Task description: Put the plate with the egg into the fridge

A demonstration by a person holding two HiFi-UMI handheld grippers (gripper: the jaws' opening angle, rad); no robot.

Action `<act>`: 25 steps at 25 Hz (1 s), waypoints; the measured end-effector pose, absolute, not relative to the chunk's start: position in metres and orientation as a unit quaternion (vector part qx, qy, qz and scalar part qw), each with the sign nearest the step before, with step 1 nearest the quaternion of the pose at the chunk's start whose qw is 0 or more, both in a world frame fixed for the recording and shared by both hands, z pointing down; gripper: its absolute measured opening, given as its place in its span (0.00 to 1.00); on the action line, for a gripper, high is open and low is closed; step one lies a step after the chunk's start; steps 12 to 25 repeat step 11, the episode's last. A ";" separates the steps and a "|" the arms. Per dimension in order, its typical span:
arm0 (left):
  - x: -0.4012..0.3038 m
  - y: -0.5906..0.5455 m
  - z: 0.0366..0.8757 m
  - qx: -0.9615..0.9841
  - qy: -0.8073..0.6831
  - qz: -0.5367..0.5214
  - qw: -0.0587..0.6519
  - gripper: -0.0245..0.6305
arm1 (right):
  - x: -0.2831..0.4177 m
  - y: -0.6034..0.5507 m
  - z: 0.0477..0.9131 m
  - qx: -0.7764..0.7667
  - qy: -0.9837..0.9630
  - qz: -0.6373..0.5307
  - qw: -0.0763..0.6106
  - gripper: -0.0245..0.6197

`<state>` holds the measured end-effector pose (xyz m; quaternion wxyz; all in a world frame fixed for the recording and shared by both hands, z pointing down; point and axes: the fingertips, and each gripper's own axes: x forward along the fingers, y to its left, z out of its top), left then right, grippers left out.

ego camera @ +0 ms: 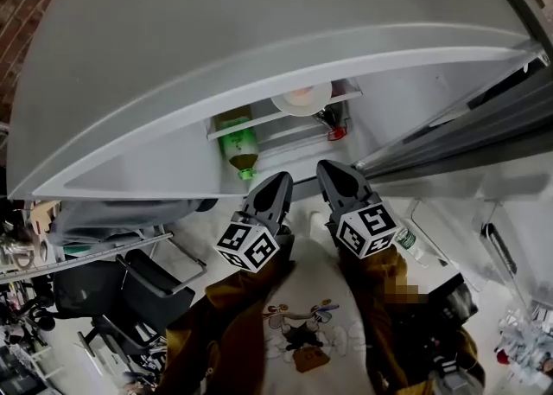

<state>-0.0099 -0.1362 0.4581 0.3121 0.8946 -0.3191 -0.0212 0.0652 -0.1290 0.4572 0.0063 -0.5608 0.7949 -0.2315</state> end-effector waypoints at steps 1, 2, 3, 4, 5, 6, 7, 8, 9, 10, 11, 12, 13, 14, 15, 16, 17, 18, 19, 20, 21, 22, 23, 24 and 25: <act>-0.009 -0.134 0.459 0.895 -0.317 -0.020 0.314 0.05 | 0.065 -0.128 0.457 -0.562 0.795 -0.227 0.002 0.05; -0.008 -0.132 0.461 0.895 -0.315 -0.018 0.316 0.05 | 0.065 -0.128 0.457 -0.563 0.796 -0.223 -0.003 0.05; -0.007 -0.129 0.463 0.895 -0.312 -0.015 0.317 0.05 | 0.065 -0.127 0.457 -0.564 0.796 -0.220 -0.007 0.05; -0.006 -0.126 0.464 0.896 -0.309 -0.011 0.318 0.05 | 0.066 -0.127 0.457 -0.565 0.797 -0.216 -0.011 0.05; -0.005 -0.123 0.465 0.897 -0.307 -0.007 0.319 0.05 | 0.067 -0.128 0.457 -0.567 0.796 -0.210 -0.017 0.05; -0.004 -0.121 0.466 0.898 -0.304 -0.003 0.318 0.05 | 0.070 -0.128 0.457 -0.572 0.795 -0.202 -0.025 0.05; -0.003 -0.119 0.466 0.900 -0.300 0.000 0.316 0.05 | 0.074 -0.128 0.457 -0.578 0.792 -0.194 -0.033 0.05; -0.003 -0.117 0.466 0.902 -0.297 0.002 0.314 0.05 | 0.080 -0.128 0.457 -0.585 0.788 -0.187 -0.038 0.05; -0.003 -0.115 0.466 0.903 -0.294 0.004 0.313 0.05 | 0.086 -0.127 0.457 -0.592 0.784 -0.182 -0.043 0.05; -0.003 -0.113 0.467 0.904 -0.291 0.005 0.312 0.05 | 0.091 -0.126 0.457 -0.599 0.779 -0.179 -0.046 0.05; -0.004 -0.111 0.467 0.905 -0.289 0.006 0.312 0.05 | 0.097 -0.125 0.457 -0.605 0.775 -0.176 -0.049 0.05; -0.004 -0.111 0.467 0.905 -0.289 0.006 0.312 0.05 | 0.097 -0.125 0.457 -0.605 0.775 -0.176 -0.049 0.05; -0.004 -0.111 0.467 0.905 -0.289 0.006 0.312 0.05 | 0.097 -0.125 0.457 -0.605 0.775 -0.176 -0.049 0.05; -0.004 -0.111 0.467 0.905 -0.289 0.006 0.312 0.05 | 0.097 -0.125 0.457 -0.605 0.775 -0.176 -0.049 0.05; -0.004 -0.111 0.467 0.905 -0.289 0.006 0.312 0.05 | 0.097 -0.125 0.457 -0.605 0.775 -0.176 -0.049 0.05; -0.004 -0.111 0.467 0.905 -0.289 0.006 0.312 0.05 | 0.097 -0.125 0.457 -0.605 0.775 -0.176 -0.049 0.05; -0.004 -0.111 0.467 0.905 -0.289 0.006 0.312 0.05 | 0.097 -0.125 0.457 -0.605 0.775 -0.176 -0.049 0.05; -0.004 -0.111 0.467 0.905 -0.289 0.006 0.312 0.05 | 0.097 -0.125 0.457 -0.605 0.775 -0.176 -0.049 0.05; -0.004 -0.111 0.467 0.905 -0.289 0.006 0.312 0.05 | 0.097 -0.125 0.457 -0.605 0.775 -0.176 -0.049 0.05; -0.004 -0.111 0.467 0.905 -0.289 0.006 0.312 0.05 | 0.097 -0.125 0.457 -0.605 0.775 -0.176 -0.049 0.05; -0.004 -0.111 0.467 0.905 -0.289 0.006 0.312 0.05 | 0.097 -0.125 0.457 -0.605 0.775 -0.176 -0.049 0.05; -0.004 -0.111 0.467 0.905 -0.289 0.006 0.312 0.05 | 0.097 -0.125 0.457 -0.605 0.775 -0.176 -0.049 0.05; -0.004 -0.111 0.467 0.905 -0.289 0.006 0.312 0.05 | 0.097 -0.125 0.457 -0.605 0.775 -0.176 -0.049 0.05; -0.004 -0.111 0.467 0.905 -0.289 0.006 0.312 0.05 | 0.097 -0.125 0.457 -0.605 0.775 -0.176 -0.049 0.05; -0.004 -0.111 0.467 0.905 -0.289 0.006 0.312 0.05 | 0.097 -0.125 0.457 -0.605 0.775 -0.176 -0.049 0.05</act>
